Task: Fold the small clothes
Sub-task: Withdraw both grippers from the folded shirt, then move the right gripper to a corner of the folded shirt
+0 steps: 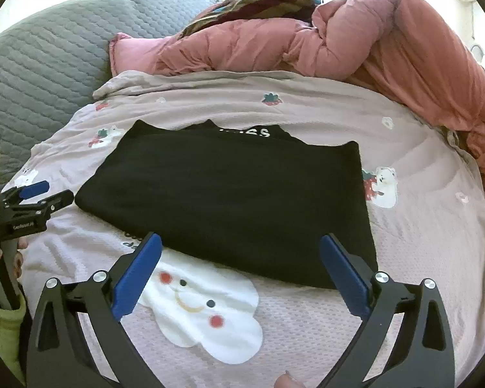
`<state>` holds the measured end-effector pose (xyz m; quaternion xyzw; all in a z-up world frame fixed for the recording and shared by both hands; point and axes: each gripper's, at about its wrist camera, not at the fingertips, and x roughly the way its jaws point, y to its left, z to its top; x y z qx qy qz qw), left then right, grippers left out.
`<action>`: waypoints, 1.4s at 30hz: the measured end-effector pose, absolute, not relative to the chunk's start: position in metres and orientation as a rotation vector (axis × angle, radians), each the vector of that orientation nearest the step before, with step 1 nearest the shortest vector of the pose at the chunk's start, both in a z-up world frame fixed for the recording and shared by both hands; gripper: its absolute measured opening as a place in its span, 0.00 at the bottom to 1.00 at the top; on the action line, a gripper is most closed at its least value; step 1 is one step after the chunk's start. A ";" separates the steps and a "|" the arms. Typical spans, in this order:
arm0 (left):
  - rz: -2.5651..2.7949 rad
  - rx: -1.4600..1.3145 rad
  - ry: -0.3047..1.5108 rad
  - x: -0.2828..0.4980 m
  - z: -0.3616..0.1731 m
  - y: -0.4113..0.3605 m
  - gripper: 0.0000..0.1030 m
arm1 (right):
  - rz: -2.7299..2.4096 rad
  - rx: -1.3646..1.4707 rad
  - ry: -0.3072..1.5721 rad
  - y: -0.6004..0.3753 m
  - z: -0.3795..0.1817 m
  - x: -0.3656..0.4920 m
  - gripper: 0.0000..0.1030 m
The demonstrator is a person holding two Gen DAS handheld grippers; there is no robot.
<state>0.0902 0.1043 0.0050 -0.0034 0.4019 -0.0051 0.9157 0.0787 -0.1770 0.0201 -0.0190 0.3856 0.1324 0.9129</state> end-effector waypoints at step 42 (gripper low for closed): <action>0.208 -0.184 0.771 0.096 0.000 0.194 0.91 | 0.525 -0.359 0.811 -0.006 -0.021 0.093 0.95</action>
